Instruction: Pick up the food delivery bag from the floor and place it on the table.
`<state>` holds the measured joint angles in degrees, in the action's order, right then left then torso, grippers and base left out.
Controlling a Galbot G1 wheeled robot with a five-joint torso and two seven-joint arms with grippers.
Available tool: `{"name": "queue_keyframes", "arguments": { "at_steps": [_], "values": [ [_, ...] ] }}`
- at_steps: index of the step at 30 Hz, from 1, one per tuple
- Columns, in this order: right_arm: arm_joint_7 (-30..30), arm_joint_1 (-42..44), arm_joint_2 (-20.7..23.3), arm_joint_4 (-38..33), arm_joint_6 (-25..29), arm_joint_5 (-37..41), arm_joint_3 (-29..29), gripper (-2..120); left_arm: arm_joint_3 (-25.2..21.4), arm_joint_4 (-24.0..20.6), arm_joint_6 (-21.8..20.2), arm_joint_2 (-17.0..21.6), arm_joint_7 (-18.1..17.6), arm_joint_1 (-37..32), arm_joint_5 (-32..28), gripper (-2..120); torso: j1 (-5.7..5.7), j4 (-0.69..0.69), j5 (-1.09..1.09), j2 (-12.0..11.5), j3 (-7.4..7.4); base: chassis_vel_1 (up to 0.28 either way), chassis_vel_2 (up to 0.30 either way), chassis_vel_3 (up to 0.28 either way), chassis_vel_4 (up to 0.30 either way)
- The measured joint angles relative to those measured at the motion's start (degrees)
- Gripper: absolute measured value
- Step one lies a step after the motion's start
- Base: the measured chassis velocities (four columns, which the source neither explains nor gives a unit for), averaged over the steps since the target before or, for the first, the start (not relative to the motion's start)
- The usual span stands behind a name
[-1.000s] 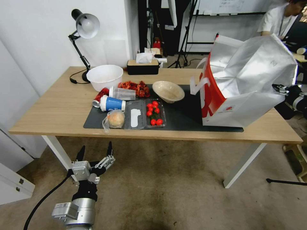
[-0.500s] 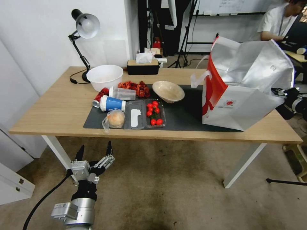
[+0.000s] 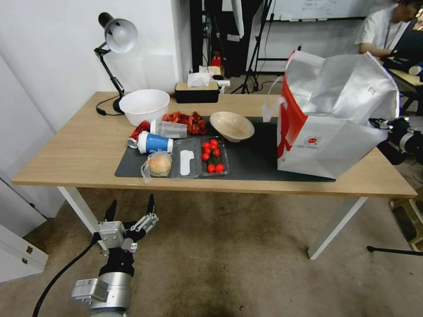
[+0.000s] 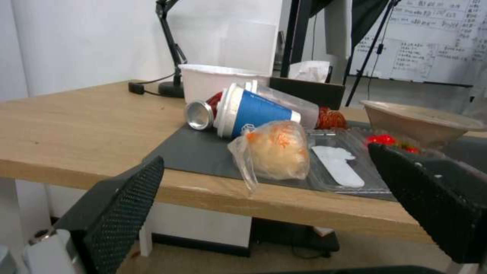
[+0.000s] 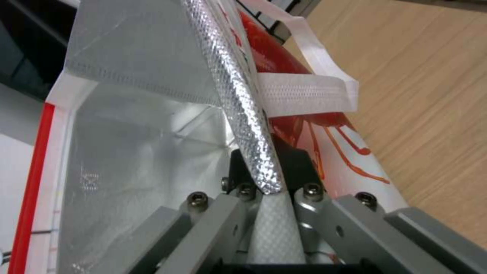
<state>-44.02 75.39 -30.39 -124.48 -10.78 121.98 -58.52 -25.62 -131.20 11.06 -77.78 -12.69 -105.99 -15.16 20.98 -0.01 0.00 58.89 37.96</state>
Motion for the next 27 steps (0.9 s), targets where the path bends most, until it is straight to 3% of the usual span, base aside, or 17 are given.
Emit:
{"name": "queue_keyframes", "arguments": {
  "at_steps": [16,27],
  "values": [
    [5.7,0.4,0.1,-0.2,-1.9,0.4,-0.1,0,0.2,0.2,0.0,0.1,-0.2,0.1,0.1,100,0.0,0.0,0.0,0.0,0.0,0.0,0.0,0.0,0.0],
    [10.4,0.8,0.3,0.5,-2.5,-2.6,0.0,42,0.1,0.2,0.2,-0.1,-0.2,0.0,0.1,100,0.0,0.0,-0.01,0.0,0.0,0.0,0.0,0.0,0.0]
  ]
}}
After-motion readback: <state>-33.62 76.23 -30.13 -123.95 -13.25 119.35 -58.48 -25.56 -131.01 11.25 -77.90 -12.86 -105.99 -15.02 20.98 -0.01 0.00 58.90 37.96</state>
